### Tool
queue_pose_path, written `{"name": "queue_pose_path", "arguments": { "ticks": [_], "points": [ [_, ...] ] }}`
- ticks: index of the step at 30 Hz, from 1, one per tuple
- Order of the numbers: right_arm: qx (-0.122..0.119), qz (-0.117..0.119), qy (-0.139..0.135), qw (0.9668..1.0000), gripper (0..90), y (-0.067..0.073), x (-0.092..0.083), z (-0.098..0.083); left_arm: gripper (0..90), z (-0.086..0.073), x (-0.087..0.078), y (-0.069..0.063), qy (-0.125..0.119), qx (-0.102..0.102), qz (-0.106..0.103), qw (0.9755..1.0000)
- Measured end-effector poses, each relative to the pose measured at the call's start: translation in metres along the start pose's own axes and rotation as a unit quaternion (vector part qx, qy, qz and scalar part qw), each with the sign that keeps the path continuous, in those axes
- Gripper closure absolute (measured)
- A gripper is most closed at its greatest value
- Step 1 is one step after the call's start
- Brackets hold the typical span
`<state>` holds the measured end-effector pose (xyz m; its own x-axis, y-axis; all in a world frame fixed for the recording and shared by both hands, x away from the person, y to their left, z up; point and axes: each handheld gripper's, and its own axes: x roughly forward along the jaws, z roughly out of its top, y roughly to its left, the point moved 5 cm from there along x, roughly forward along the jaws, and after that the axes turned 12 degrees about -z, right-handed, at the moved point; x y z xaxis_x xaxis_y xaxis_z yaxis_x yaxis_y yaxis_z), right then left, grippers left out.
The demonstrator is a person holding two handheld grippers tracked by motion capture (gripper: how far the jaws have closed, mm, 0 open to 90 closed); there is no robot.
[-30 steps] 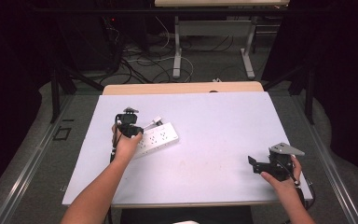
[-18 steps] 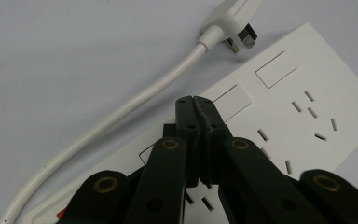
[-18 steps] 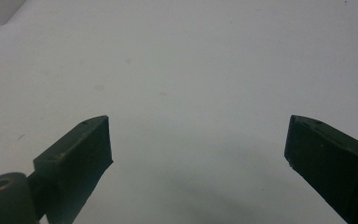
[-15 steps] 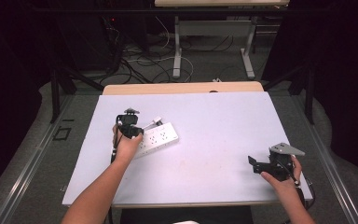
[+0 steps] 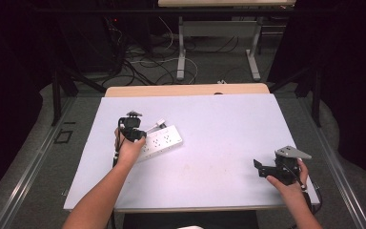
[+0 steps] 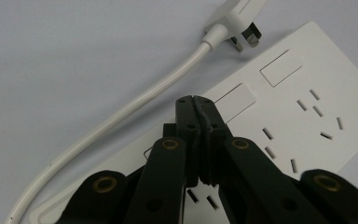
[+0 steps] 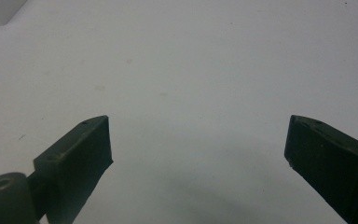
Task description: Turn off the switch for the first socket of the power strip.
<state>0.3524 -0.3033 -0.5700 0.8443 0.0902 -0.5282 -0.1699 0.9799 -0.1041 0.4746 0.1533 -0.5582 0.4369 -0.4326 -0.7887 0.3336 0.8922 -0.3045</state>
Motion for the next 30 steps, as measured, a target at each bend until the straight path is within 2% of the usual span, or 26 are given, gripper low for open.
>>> {"name": "queue_pose_path", "arguments": {
  "ticks": [11,12,13,14,17,18,19,22,24,27,30],
  "points": [
    [0.0,0.0,0.0,1.0,6.5,-0.0001,0.0002,0.0,90.0,-0.0007,0.0003,0.0007,0.008,0.007,0.0,0.9999],
    [-0.001,0.0,0.0,1.0,6.6,-0.0001,0.0,-0.0001,90.0,-0.0014,0.0007,0.0008,0.015,0.009,0.001,0.9998],
    [-0.001,0.0,0.0,1.0,6.6,-0.0001,0.0,0.0,90.0,-0.0017,0.0021,0.0003,0.005,0.011,0.001,0.9999],
    [-0.002,0.0,0.001,1.0,6.5,-0.0002,-0.0004,-0.0001,90.0,-0.0018,0.0013,-0.0003,0.012,0.014,0.004,0.9998],
    [0.001,0.002,0.005,1.0,6.5,-0.0004,-0.0012,-0.0004,90.0,-0.0015,0.0021,-0.0005,0.009,0.015,0.006,0.9998],
    [0.001,0.002,0.004,1.0,6.5,-0.0007,-0.0012,-0.0005,90.0,-0.0015,0.0021,-0.0005,0.009,0.015,0.006,0.9998],
    [0.0,0.003,0.003,1.0,6.6,-0.0009,-0.001,-0.0006,90.0,-0.0013,0.0025,-0.0005,0.005,0.005,0.003,1.0],
    [0.001,0.003,0.002,1.0,6.5,-0.0017,-0.0013,-0.0005,90.0,-0.0011,0.0021,0.0007,0.004,0.006,0.0,1.0],
    [-0.002,-0.001,-0.001,1.0,6.5,-0.0027,-0.0006,-0.0005,90.0,-0.0013,0.0018,0.001,0.003,-0.003,-0.002,1.0],
    [0.005,-0.001,0.001,1.0,6.5,-0.0018,-0.0019,0.0005,90.0,-0.0031,0.0002,0.001,0.002,-0.002,-0.003,1.0],
    [-0.001,0.001,0.001,1.0,6.5,-0.002,-0.0009,0.0003,89.6,-0.005,-0.0016,0.0007,0.002,0.0,-0.005,1.0]
  ]
}}
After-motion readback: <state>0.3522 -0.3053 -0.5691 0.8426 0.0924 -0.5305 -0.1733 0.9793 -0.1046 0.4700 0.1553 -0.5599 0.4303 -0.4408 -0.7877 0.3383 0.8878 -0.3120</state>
